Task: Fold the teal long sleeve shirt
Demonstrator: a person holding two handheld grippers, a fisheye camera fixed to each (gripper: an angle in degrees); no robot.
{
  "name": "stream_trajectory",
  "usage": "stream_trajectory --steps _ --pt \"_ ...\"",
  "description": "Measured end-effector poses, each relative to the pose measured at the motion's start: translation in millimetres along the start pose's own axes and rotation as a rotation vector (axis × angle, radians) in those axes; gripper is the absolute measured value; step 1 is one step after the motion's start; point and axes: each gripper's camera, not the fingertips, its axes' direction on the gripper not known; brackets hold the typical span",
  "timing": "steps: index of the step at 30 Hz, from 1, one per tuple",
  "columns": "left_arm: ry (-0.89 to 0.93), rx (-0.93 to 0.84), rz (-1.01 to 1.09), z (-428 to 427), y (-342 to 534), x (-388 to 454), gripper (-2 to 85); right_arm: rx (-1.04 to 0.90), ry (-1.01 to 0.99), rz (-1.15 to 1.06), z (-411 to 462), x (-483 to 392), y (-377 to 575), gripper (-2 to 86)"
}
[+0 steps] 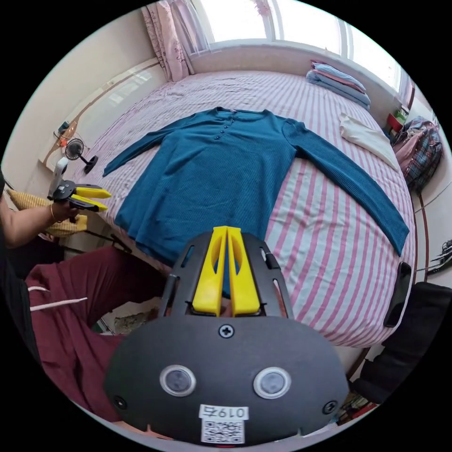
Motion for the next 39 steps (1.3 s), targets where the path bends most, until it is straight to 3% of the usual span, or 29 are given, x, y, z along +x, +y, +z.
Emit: stream_trajectory --steps 4,9,15,20,24,29,39 --pt "-0.043 0.014 -0.034 22 32 9 12.1 0.143 0.021 -0.068 4 0 31 -1.0" --pt "0.072 0.168 -0.185 39 92 6 11.6 0.346 0.044 -0.143 5 -2 60 -0.9" --pt "-0.009 0.283 -0.204 52 142 23 10.6 0.55 0.047 -0.231 16 -36 92 -0.8" --pt "-0.08 0.349 -0.219 58 176 41 9.2 0.639 0.228 -0.22 15 -108 141 -0.6" --pt "-0.073 0.355 -0.301 57 196 50 7.7 0.62 0.205 -0.058 4 -143 176 1.0" --pt "-0.121 0.38 -0.354 58 220 59 4.0 0.495 0.475 -0.096 26 -201 210 5.9" --pt "0.155 0.535 -0.532 75 291 17 1.6 0.349 0.631 -0.056 71 -217 223 8.0"
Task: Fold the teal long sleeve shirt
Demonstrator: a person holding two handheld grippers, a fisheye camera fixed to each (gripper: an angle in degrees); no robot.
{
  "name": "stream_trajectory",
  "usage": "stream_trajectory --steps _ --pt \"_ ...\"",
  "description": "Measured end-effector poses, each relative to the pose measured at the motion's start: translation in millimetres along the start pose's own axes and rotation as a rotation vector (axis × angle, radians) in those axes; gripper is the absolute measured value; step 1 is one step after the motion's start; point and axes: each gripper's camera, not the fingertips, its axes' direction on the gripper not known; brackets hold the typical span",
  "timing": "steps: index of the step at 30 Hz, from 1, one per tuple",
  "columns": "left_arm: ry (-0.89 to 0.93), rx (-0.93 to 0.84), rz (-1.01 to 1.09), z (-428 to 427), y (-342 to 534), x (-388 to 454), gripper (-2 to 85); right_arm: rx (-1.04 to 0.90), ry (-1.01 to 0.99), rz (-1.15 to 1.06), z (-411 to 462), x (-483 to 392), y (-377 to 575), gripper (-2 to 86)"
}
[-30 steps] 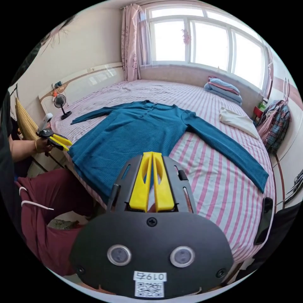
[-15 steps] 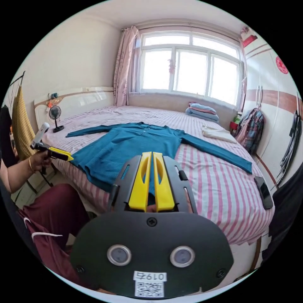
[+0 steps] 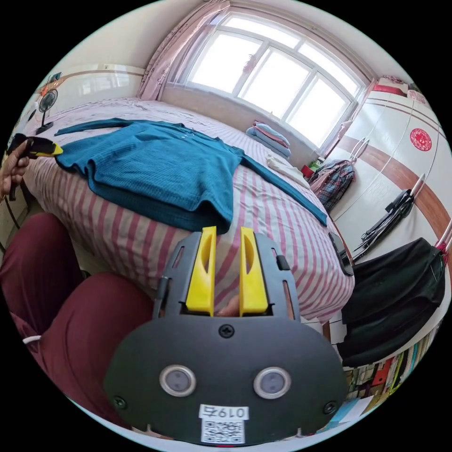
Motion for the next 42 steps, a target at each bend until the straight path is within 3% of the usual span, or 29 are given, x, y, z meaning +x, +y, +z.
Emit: stream_trajectory --steps 3,5,16,21,27,33,42 --pt "0.045 0.027 -0.035 -7 8 -17 1.4 -0.012 0.0 -0.012 7 -4 -7 6.9" --pt "0.065 0.043 -0.046 -12 12 -26 1.3 -0.016 0.012 -0.003 13 -7 -12 1.3" --pt "0.121 0.046 -0.121 -46 20 -95 1.0 0.077 0.032 0.092 -15 8 -10 -0.7" --pt "0.164 -0.08 -0.182 -16 22 -133 1.0 0.017 -0.022 0.126 0 17 -11 -0.8" --pt "0.26 -0.043 -0.222 -9 16 -153 1.3 -0.035 -0.086 0.206 3 37 -27 -0.7" --pt "0.201 -0.166 -0.167 11 3 -152 1.6 -0.237 -0.158 0.171 34 41 -45 -0.7" --pt "0.218 -0.187 -0.18 33 15 -154 1.4 -0.221 -0.221 0.3 48 40 -36 -0.5"
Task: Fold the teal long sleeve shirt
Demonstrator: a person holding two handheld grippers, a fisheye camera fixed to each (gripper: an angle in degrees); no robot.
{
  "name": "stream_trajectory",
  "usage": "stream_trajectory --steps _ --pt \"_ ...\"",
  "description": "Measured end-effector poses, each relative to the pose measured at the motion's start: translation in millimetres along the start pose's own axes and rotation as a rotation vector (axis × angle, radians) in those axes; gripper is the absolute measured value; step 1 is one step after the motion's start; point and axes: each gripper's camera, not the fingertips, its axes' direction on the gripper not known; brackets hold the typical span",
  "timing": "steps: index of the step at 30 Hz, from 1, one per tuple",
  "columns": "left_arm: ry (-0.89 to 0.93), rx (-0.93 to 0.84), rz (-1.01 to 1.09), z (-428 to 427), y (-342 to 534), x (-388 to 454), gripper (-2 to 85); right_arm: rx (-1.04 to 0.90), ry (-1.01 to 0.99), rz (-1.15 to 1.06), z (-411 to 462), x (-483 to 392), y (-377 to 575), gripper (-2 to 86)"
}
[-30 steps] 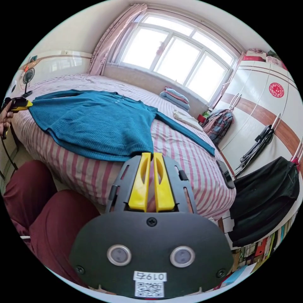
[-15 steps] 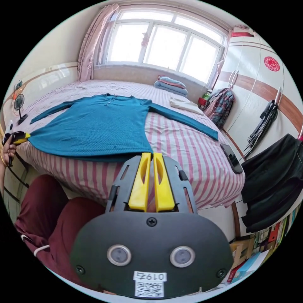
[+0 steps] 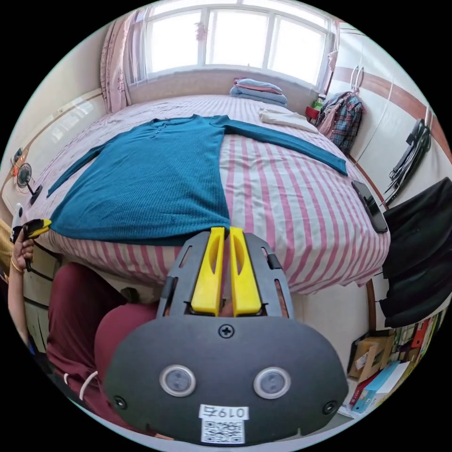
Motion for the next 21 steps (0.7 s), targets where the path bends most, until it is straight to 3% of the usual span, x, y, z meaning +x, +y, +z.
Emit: stream_trajectory --steps 7,16,21 --pt "0.063 0.051 -0.074 7 7 -6 1.4 0.031 -0.102 0.051 -8 7 0 -0.7" --pt "-0.018 -0.004 -0.034 13 0 5 1.4 0.057 0.23 -0.313 -26 -59 17 -0.8" --pt "0.006 -0.037 -0.058 29 -4 -1 1.7 0.139 0.226 -0.28 -14 -76 44 -0.8"
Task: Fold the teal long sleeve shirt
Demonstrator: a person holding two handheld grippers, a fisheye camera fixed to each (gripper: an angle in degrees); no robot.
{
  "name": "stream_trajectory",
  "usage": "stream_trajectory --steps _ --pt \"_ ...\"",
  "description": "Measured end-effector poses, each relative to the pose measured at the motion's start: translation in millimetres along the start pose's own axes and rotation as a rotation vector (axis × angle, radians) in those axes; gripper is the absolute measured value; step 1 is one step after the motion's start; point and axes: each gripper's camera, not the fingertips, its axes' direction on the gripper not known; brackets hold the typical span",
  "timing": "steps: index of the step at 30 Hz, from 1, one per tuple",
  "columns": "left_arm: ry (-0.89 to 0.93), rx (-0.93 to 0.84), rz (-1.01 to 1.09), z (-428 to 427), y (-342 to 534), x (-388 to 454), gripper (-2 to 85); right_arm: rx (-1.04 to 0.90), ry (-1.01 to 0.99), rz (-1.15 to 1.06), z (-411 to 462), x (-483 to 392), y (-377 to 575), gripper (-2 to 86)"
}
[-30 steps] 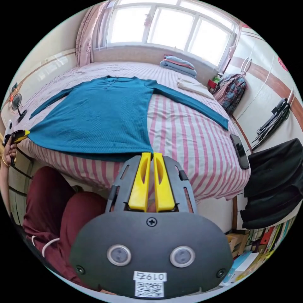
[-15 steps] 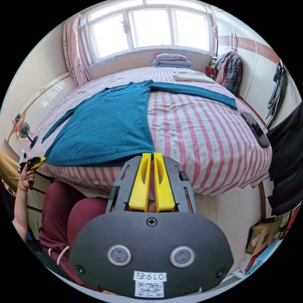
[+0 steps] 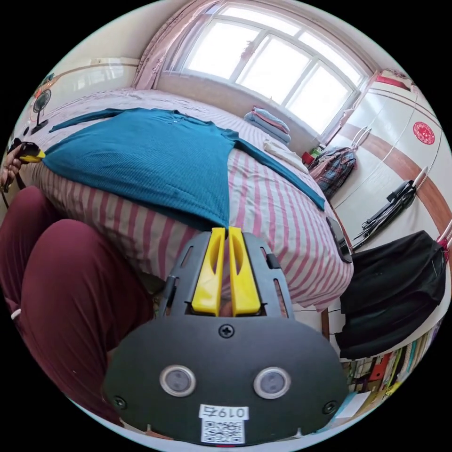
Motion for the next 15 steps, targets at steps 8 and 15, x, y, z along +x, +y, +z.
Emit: stream_trajectory --steps 8,15 --pt "-0.12 -0.024 0.142 10 0 34 1.6 0.054 0.142 -0.049 2 -54 -5 0.7" --pt "-0.172 -0.049 0.202 14 19 57 1.0 0.046 0.11 -0.074 -16 -69 -1 7.6"
